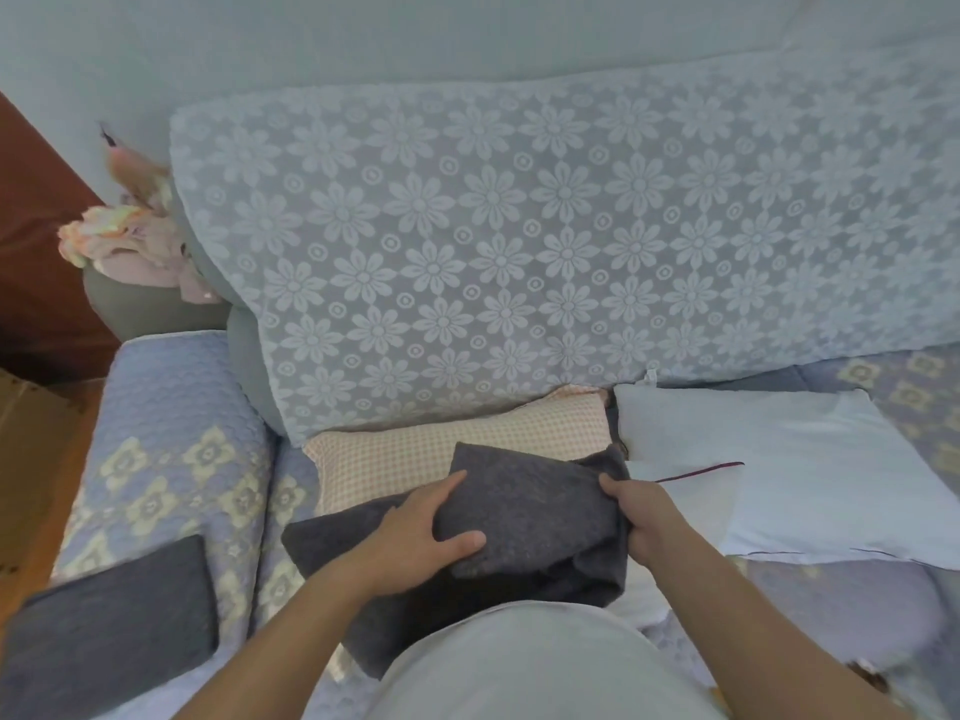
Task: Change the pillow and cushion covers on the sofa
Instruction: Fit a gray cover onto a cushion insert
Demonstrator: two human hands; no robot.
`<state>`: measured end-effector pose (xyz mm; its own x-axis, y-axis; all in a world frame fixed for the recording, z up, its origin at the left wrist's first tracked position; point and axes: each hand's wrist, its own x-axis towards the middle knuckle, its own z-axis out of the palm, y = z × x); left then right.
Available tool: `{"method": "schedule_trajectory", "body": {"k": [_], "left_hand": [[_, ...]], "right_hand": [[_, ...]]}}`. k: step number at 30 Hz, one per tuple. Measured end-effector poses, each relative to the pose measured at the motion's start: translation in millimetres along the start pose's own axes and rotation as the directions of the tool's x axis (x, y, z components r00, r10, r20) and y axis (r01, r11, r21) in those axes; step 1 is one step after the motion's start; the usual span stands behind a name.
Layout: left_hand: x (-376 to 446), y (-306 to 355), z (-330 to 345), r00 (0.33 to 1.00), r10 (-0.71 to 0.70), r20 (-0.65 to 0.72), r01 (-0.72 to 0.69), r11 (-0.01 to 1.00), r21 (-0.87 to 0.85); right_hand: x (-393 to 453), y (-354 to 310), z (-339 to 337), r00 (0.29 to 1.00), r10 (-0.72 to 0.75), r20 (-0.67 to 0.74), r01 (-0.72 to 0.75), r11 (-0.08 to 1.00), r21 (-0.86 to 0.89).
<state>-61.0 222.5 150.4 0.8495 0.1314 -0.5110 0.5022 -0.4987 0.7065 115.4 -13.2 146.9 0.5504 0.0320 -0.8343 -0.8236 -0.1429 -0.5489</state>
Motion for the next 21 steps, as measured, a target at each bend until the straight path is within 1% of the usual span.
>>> {"method": "schedule_trajectory", "body": {"k": [1,3,4,6,7,8,10,11,12,13,14,15,16,17,19,20,21], "left_hand": [[1.2,0.8,1.6,1.0,0.004,-0.016,-0.004,1.0,-0.012],[-0.6,1.9,4.5,0.999,-0.004,-0.039,0.004,1.0,-0.006],[-2.4,3.1,6.3,0.998,0.014,-0.053,-0.014,1.0,-0.003],[-4.5,9.5,11.1,0.993,0.102,-0.064,-0.102,0.995,0.0],[-5.8,15.7,14.1,0.988,0.15,-0.045,-0.151,0.988,-0.016],[-6.0,22.2,18.0,0.985,0.169,-0.013,-0.17,0.984,-0.053],[-4.3,33.5,25.8,0.983,0.172,0.059,-0.163,0.979,-0.122],[-4.2,37.5,28.4,0.979,0.174,0.107,-0.162,0.98,-0.113],[-3.2,38.3,30.3,0.971,0.183,0.156,-0.178,0.983,-0.045],[-0.8,36.0,32.3,0.959,0.207,0.193,-0.227,0.97,0.085],[1.4,33.5,34.0,0.946,0.251,0.206,-0.296,0.926,0.233],[3.5,30.1,35.7,0.935,0.303,0.184,-0.351,0.864,0.361],[5.9,27.8,35.9,0.932,0.343,0.121,-0.359,0.815,0.455],[9.7,26.8,35.5,0.925,0.377,0.038,-0.337,0.773,0.537],[17.2,27.4,36.0,0.897,0.433,-0.093,-0.276,0.711,0.647],[21.2,29.0,39.1,0.884,0.452,-0.121,-0.252,0.677,0.692],[24.6,32.1,44.1,0.895,0.429,-0.121,-0.245,0.701,0.669]], "right_hand": [[1.6,2.2,-5.6,1.0,0.018,-0.024,-0.017,1.0,0.025],[-1.1,5.0,-14.0,0.999,0.042,-0.01,-0.042,0.997,0.063],[-4.2,4.6,-16.2,0.999,0.04,0.027,-0.041,0.997,0.067],[-12.3,1.5,-15.0,0.994,0.01,0.113,-0.013,1.0,0.025],[-15.6,0.3,-11.8,0.988,-0.017,0.154,0.018,1.0,-0.006],[-18.4,-1.0,-7.9,0.978,-0.048,0.203,0.056,0.998,-0.033],[-24.6,-2.9,0.6,0.947,-0.083,0.311,0.116,0.989,-0.089],[-27.0,-3.1,4.1,0.928,-0.08,0.363,0.133,0.983,-0.124],[-29.1,-2.7,6.8,0.908,-0.065,0.413,0.144,0.976,-0.163],[-30.6,-1.4,9.1,0.892,-0.049,0.45,0.156,0.966,-0.205],[-32.2,0.0,10.6,0.883,-0.038,0.469,0.176,0.951,-0.253],[-33.4,1.7,12.2,0.89,-0.044,0.454,0.198,0.934,-0.298],[-34.3,2.8,13.4,0.908,-0.068,0.413,0.223,0.914,-0.34],[-35.4,2.8,14.9,0.926,-0.098,0.364,0.242,0.894,-0.377],[-35.2,3.3,19.2,0.942,-0.16,0.294,0.282,0.852,-0.441],[-35.7,3.9,22.5,0.939,-0.185,0.291,0.308,0.828,-0.468],[-37.7,5.1,26.9,0.928,-0.207,0.309,0.342,0.8,-0.493]]}}
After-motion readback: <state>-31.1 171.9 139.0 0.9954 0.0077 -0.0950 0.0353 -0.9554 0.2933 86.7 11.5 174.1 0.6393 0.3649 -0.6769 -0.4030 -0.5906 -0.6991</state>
